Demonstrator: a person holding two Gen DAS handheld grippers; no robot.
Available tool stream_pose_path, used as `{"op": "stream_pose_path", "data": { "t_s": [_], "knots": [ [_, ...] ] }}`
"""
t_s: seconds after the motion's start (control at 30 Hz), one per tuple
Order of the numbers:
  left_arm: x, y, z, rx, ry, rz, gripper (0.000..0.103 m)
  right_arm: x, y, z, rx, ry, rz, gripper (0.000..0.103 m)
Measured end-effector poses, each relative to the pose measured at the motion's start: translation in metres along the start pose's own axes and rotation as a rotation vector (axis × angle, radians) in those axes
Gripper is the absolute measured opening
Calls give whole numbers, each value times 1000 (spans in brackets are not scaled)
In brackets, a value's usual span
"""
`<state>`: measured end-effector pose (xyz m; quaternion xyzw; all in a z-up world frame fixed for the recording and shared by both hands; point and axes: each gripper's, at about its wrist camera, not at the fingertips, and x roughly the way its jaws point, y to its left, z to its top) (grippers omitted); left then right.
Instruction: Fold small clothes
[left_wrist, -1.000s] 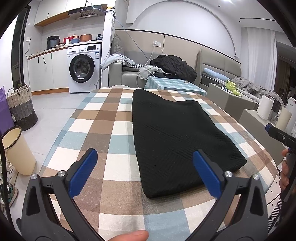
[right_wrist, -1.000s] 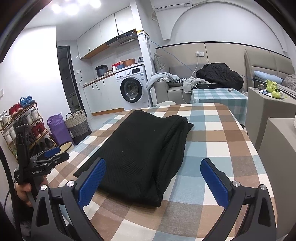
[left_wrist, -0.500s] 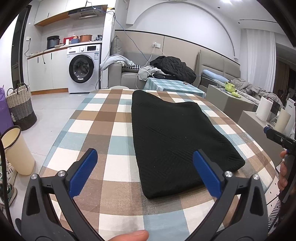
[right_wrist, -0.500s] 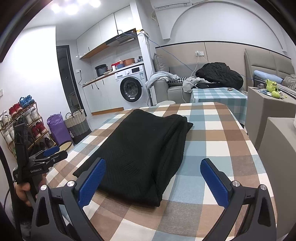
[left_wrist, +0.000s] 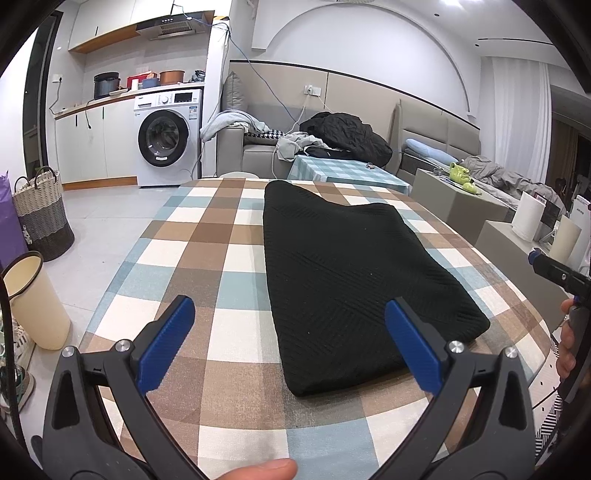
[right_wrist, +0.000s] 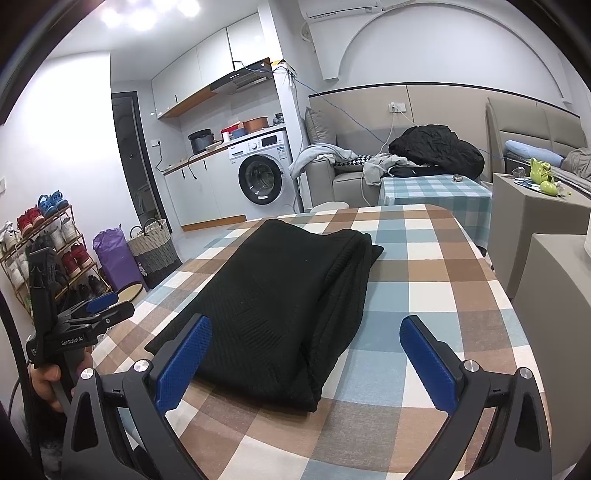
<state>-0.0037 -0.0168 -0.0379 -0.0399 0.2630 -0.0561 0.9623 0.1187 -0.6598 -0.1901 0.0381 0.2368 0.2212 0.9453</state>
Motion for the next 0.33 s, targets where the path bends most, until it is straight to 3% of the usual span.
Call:
{"op": "stream_pose_path", "data": {
  "t_s": [0.33],
  "knots": [
    [2,4,-1,1,7,-2,102,1,-1,0,-4,9,3,103]
  ]
}}
